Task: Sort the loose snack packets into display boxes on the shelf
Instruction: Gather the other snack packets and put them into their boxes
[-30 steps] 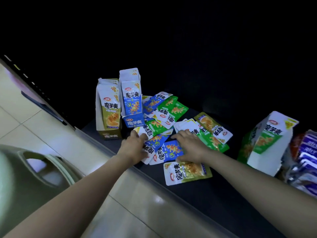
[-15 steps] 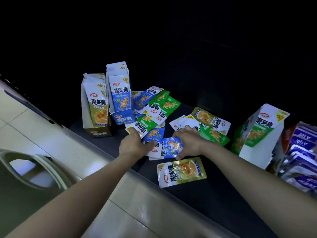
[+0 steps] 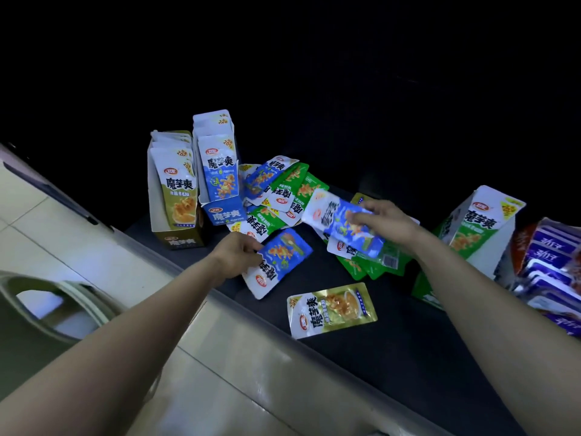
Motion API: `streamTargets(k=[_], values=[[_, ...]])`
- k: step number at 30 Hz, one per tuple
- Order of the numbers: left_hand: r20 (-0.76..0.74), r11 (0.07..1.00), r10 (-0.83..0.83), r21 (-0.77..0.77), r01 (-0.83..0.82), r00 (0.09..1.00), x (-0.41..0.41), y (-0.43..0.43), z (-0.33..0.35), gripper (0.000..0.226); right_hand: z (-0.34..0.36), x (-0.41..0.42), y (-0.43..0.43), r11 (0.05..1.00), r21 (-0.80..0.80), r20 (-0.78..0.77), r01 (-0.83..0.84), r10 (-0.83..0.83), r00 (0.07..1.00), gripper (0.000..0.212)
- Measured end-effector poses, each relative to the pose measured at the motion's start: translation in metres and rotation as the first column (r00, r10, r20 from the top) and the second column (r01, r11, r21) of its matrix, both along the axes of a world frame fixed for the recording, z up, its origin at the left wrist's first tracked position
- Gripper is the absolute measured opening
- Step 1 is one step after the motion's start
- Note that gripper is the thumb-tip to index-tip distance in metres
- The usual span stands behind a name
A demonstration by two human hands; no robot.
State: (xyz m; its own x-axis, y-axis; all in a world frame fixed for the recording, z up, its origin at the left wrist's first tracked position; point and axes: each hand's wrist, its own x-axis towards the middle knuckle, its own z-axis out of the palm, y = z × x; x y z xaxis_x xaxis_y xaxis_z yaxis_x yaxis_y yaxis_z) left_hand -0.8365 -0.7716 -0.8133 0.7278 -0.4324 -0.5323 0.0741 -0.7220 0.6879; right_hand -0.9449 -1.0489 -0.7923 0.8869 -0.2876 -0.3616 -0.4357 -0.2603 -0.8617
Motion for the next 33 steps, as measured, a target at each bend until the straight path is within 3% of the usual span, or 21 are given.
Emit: streamTargets(k=[2, 4, 7, 11, 13, 15, 18, 20, 22, 26, 29, 31, 33], values=[[0.013, 0.998, -0.068, -0.018, 0.068, 0.998, -0.001, 0.002, 0.004, 0.017, 0.004, -0.002, 0.002, 0.990, 0.142, 0.081, -0.017, 0.005, 0.997, 0.022], [0.035, 0.997, -0.057, -0.056, 0.059, 0.998, -0.004, 0.002, 0.008, 0.018, 0.006, -0.003, 0.011, 0.967, 0.213, 0.076, -0.142, 0.128, 0.989, 0.022], [-0.045, 0.984, -0.013, -0.178, 0.005, 0.999, -0.005, 0.000, 0.015, 0.023, 0.001, -0.002, 0.028, 0.939, 0.181, -0.017, -0.291, 0.299, 0.954, 0.013], [-0.213, 0.933, -0.056, -0.358, -0.025, 0.975, -0.007, -0.003, 0.022, 0.020, -0.010, -0.001, 0.045, 0.919, 0.146, -0.013, -0.366, 0.372, 0.928, 0.013], [-0.312, 0.869, -0.003, -0.470, -0.151, 0.950, -0.008, -0.005, 0.021, 0.021, -0.012, -0.003, 0.050, 0.923, 0.172, 0.003, -0.345, 0.350, 0.937, 0.014], [-0.420, 0.792, 0.073, -0.527, -0.308, 0.904, -0.007, -0.008, 0.018, 0.040, -0.014, -0.002, 0.052, 0.951, 0.161, 0.040, -0.265, 0.262, 0.964, 0.014], [-0.476, 0.784, 0.122, -0.492, -0.379, 0.871, -0.010, -0.010, 0.016, 0.057, -0.022, 0.005, 0.055, 0.974, 0.228, 0.110, -0.010, -0.016, 0.994, 0.016], [-0.519, 0.801, 0.103, -0.463, -0.380, 0.849, -0.017, -0.014, 0.012, 0.049, -0.023, 0.011, 0.063, 0.949, 0.308, 0.111, 0.069, -0.108, 0.988, 0.023], [-0.530, 0.771, 0.160, -0.459, -0.441, 0.833, -0.025, -0.021, 0.007, 0.030, -0.023, 0.015, 0.071, 0.951, 0.311, 0.076, -0.004, -0.020, 0.997, 0.036], [-0.377, 0.676, 0.429, -0.469, -0.569, 0.821, -0.020, -0.020, 0.002, 0.024, -0.025, 0.033, 0.082, 0.967, 0.126, 0.098, -0.221, 0.210, 0.973, 0.016], [-0.125, 0.789, 0.423, -0.436, -0.432, 0.898, -0.005, -0.001, 0.000, 0.031, -0.025, 0.060, 0.081, 0.956, -0.229, 0.236, -0.182, 0.236, 0.943, 0.024], [-0.072, 0.824, 0.393, -0.415, -0.386, 0.917, 0.004, 0.009, 0.001, 0.032, -0.029, 0.081, 0.084, 0.858, -0.442, 0.202, -0.261, 0.378, 0.903, 0.041], [-0.039, 0.846, 0.365, -0.404, -0.349, 0.930, 0.010, 0.014, 0.003, 0.029, -0.039, 0.096, 0.094, 0.707, -0.573, 0.021, -0.416, 0.519, 0.854, 0.055]])
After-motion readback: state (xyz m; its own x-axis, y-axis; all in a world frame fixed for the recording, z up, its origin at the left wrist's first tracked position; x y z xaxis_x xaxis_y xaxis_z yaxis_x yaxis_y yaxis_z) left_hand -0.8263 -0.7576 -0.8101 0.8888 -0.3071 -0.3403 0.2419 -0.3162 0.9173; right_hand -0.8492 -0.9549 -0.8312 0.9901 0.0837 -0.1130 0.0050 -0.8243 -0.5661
